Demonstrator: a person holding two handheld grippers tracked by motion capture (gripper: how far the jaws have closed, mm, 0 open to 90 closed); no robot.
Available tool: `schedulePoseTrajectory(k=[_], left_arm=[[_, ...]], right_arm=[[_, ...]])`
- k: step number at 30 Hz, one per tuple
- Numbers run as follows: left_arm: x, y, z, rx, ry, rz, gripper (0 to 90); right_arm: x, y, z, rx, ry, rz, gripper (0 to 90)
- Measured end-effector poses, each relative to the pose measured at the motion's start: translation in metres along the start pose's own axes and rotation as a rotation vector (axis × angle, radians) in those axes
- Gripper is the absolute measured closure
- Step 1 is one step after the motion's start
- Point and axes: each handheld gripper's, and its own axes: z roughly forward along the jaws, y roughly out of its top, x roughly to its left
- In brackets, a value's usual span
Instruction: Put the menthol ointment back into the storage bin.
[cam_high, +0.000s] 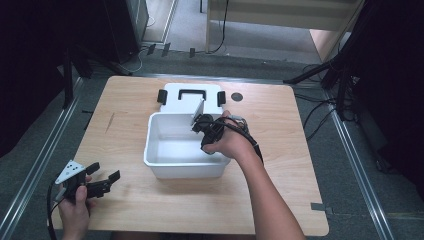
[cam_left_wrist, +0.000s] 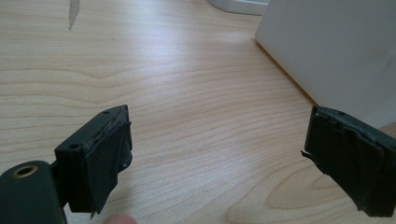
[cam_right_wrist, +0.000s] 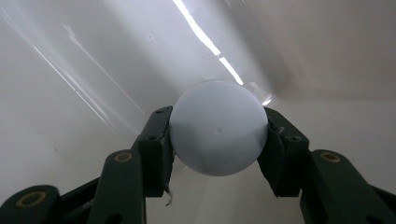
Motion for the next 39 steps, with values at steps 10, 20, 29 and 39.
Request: schedulePoseTrajectory(k=[10, 20, 29, 39], left_arm=[[0.0, 0.0, 0.0, 0.0, 0.0, -0.001, 8.3], [0.0, 0.0, 0.0, 0.0, -0.001, -0.001, 8.4], [0.0, 0.0, 0.0, 0.005, 0.001, 0.001, 8.3], [0.0, 0.0, 0.0, 0.003, -0.002, -0.002, 8.4]], right_arm=[[0.001, 0.004, 0.006, 0.014, 0.005, 0.006, 51.0], [0.004, 0.007, 0.02, 0.049, 0.027, -0.002, 51.1], [0.006, 0.004, 0.027, 0.086, -0.003, -0.023, 50.8], [0.006, 0.002, 0.021, 0.038, -0.009, -0.028, 46.0]])
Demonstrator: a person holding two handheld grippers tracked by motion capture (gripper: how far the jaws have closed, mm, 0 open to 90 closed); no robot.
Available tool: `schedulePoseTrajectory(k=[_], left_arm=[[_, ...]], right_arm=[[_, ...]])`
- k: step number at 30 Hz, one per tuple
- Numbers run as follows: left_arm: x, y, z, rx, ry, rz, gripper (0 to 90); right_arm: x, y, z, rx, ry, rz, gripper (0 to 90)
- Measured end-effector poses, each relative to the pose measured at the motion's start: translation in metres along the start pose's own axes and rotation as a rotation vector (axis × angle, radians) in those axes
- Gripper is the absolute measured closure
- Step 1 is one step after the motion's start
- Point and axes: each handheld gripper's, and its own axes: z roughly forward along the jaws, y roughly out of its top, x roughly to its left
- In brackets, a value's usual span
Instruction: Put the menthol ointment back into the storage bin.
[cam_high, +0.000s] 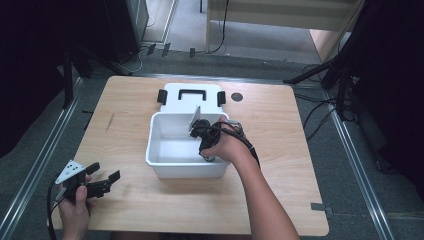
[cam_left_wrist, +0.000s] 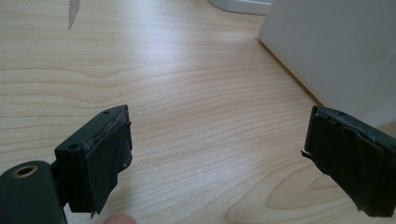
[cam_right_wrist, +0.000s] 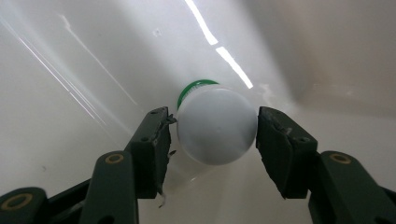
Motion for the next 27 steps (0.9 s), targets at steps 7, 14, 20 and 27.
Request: schedulePoseTrajectory(k=[7, 14, 20, 27], left_arm=[[0.0, 0.0, 0.0, 0.003, 0.001, 0.001, 8.4], [0.0, 0.0, 0.001, 0.001, 0.002, 0.002, 8.4], [0.0, 0.0, 0.001, 0.001, 0.0, 0.001, 8.4], [0.0, 0.0, 0.001, 0.002, 0.001, 0.003, 8.4]], right_arm=[[-0.001, -0.005, -0.023, -0.065, -0.02, 0.001, 42.9], [-0.005, -0.011, -0.047, -0.1, -0.015, 0.018, 42.3], [-0.01, -0.019, -0.066, -0.143, -0.022, 0.034, 42.2], [-0.02, -0.041, -0.081, -0.177, -0.043, 0.075, 40.9]])
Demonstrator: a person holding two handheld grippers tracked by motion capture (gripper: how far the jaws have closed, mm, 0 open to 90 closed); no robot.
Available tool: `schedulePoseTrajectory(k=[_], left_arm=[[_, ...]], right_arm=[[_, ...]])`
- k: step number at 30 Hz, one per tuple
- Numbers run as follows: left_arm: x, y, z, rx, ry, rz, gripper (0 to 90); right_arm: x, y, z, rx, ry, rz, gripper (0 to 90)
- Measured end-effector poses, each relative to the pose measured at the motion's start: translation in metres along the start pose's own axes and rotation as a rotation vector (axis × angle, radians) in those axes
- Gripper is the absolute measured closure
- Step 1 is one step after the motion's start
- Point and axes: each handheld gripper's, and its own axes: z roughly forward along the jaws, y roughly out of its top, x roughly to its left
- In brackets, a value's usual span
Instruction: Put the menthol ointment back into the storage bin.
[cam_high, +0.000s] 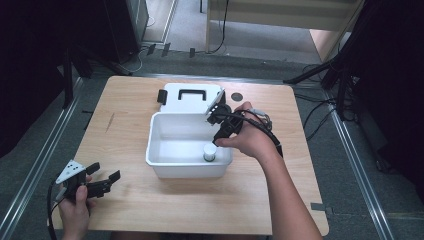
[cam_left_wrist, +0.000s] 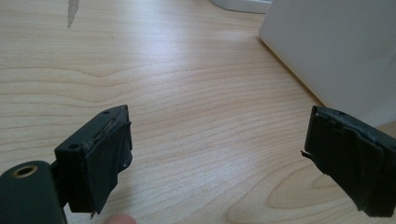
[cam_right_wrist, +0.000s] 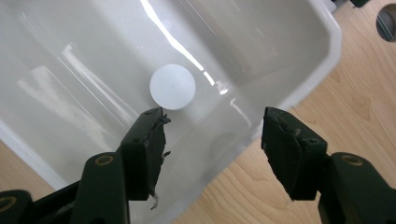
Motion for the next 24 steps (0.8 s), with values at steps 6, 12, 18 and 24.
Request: schedulePoseTrajectory(k=[6, 12, 18, 24], left_arm=[[0.0, 0.0, 0.0, 0.002, 0.001, 0.001, 8.4], [-0.001, 0.0, 0.0, 0.007, -0.001, 0.004, 8.4], [-0.001, 0.0, 0.001, 0.009, 0.001, 0.008, 8.4], [-0.001, 0.0, 0.001, 0.009, 0.002, 0.002, 8.4]], right_arm=[[-0.01, -0.019, -0.002, -0.016, -0.002, 0.044, 40.7], [-0.019, -0.04, 0.002, -0.057, 0.052, 0.094, 39.1], [-0.019, -0.049, -0.001, -0.098, 0.078, 0.115, 39.4], [-0.018, -0.056, -0.01, -0.117, 0.053, 0.109, 39.4]])
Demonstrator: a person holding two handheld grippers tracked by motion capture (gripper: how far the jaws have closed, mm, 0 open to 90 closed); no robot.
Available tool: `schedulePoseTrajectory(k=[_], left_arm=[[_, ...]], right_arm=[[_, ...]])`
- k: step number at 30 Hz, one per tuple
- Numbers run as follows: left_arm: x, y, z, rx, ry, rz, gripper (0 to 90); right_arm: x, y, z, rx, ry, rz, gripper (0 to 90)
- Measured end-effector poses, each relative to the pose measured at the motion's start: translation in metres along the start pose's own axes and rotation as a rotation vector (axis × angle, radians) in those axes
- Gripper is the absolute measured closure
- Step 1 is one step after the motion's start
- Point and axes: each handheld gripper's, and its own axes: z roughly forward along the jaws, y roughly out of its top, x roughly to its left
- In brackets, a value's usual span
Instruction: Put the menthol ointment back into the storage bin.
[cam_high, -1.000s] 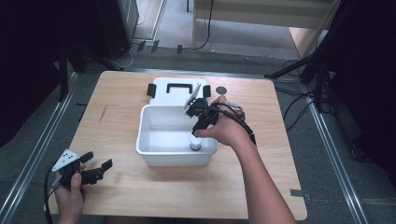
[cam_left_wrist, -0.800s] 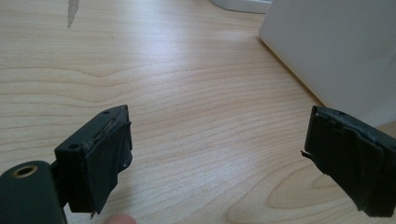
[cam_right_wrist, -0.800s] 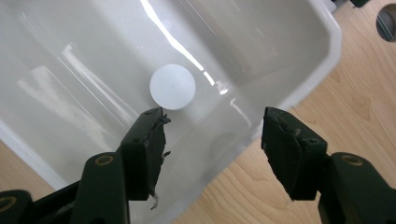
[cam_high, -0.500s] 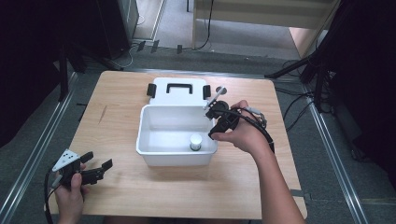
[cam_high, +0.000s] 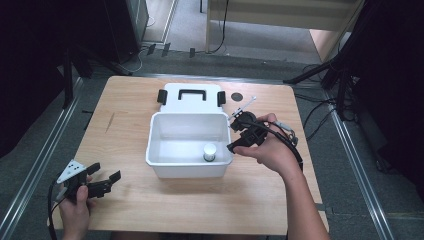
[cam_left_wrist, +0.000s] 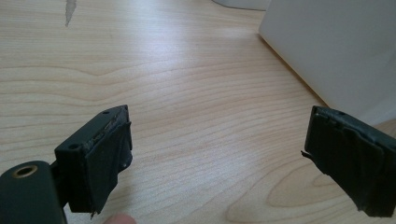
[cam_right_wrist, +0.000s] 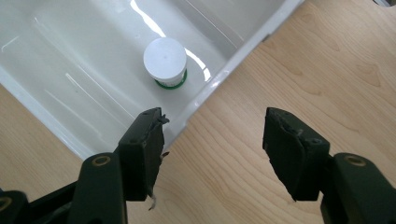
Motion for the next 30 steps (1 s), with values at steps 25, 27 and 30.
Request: schedulePoseTrajectory(k=[25, 27, 30], left_arm=[[0.0, 0.0, 0.0, 0.006, 0.001, 0.007, 8.4], [-0.001, 0.0, 0.0, 0.006, 0.002, 0.006, 8.4], [-0.001, 0.0, 0.0, 0.005, 0.002, 0.006, 8.4]], right_arm=[[-0.023, -0.063, 0.026, 0.011, 0.005, 0.115, 39.6], [-0.023, -0.066, 0.027, 0.014, 0.009, 0.12, 39.6], [-0.025, -0.073, 0.032, 0.013, 0.014, 0.126, 39.6]])
